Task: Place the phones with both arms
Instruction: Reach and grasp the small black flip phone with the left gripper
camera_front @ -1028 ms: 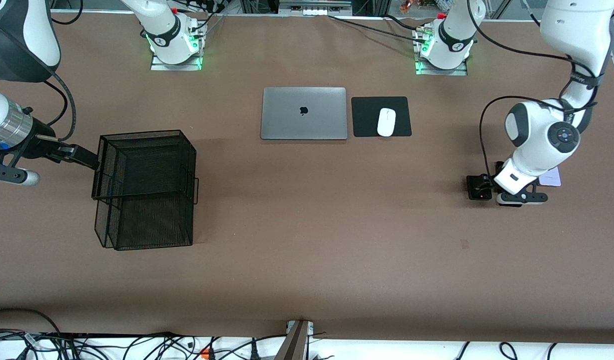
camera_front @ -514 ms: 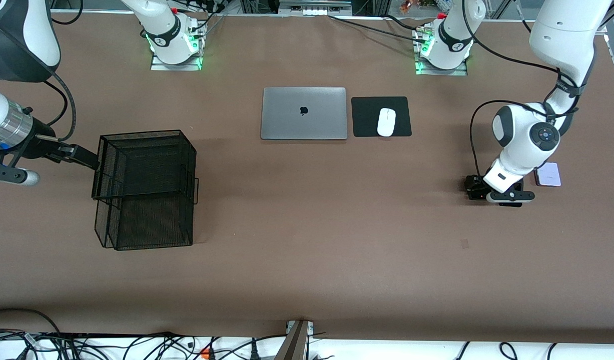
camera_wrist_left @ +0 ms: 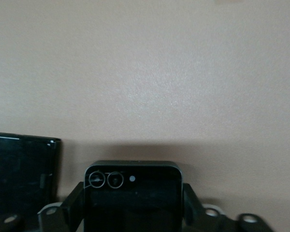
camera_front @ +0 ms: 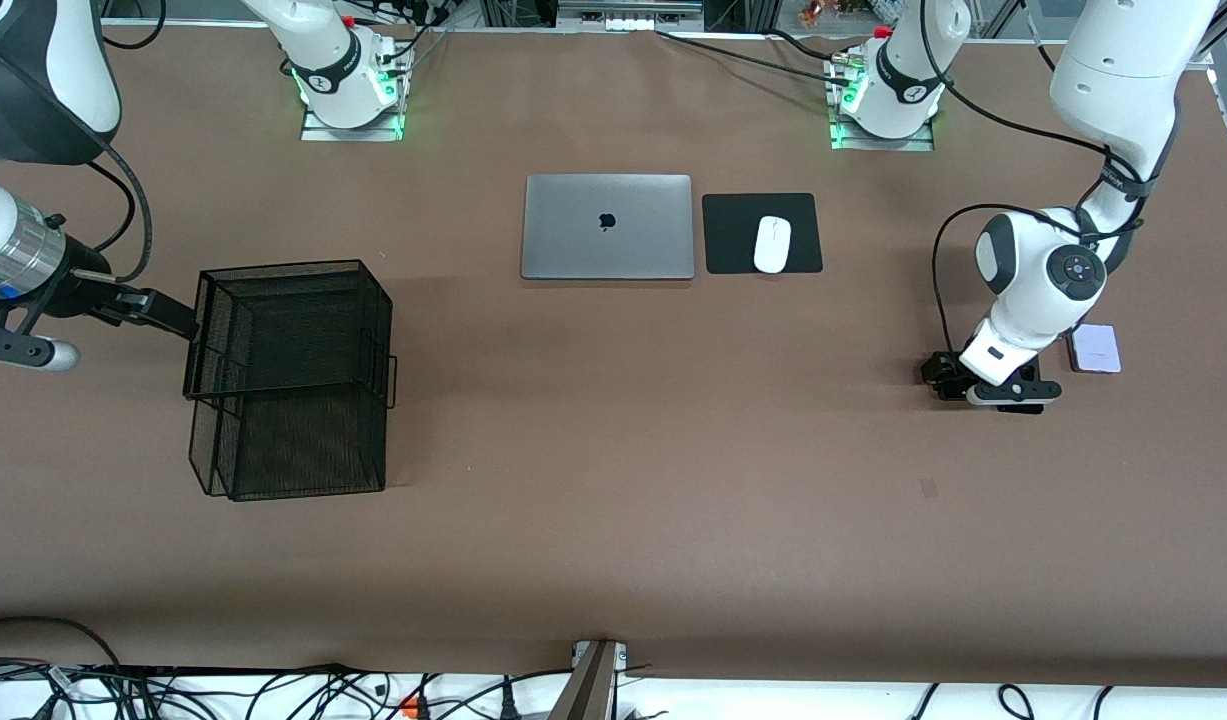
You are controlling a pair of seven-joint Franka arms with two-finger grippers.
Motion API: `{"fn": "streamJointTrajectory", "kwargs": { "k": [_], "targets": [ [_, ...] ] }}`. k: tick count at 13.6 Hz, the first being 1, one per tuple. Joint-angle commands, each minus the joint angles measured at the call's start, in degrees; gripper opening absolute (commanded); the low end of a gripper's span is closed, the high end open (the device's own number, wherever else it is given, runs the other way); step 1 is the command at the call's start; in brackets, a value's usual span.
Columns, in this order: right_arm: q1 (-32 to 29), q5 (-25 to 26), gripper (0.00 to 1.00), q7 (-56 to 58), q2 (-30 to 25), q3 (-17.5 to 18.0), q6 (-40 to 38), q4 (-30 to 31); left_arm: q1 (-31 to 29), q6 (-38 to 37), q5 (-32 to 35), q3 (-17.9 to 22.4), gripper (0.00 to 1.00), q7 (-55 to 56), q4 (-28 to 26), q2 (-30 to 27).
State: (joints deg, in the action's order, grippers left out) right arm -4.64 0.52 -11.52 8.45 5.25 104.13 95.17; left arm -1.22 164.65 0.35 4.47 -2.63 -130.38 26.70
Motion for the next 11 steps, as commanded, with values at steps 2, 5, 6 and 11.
{"fn": "streamJointTrajectory", "kwargs": {
  "k": [2, 5, 6, 11],
  "targets": [
    [-0.63, -0.35, 1.00, 0.01, -0.37, 0.38, -0.94, -0.42, 0.16, 0.68, 0.61, 0.10, 0.10, 1.66, -0.14, 1.16],
    [-0.55, -0.35, 1.00, 0.01, -0.37, 0.38, -0.94, -0.42, 0.16, 0.06, 0.61, -0.08, 0.00, 2.98, 0.47, 0.46],
    [-0.55, -0.35, 1.00, 0.01, -0.37, 0.38, -0.94, -0.42, 0.16, -1.16, 0.53, -0.08, 0.00, 2.98, 0.82, 0.02],
    [-0.63, -0.35, 1.00, 0.09, -0.37, 0.38, -0.94, -0.42, 0.43, -14.68, 0.00, -2.88, 0.00, 7.36, 9.42, -0.77]
  ]
}}
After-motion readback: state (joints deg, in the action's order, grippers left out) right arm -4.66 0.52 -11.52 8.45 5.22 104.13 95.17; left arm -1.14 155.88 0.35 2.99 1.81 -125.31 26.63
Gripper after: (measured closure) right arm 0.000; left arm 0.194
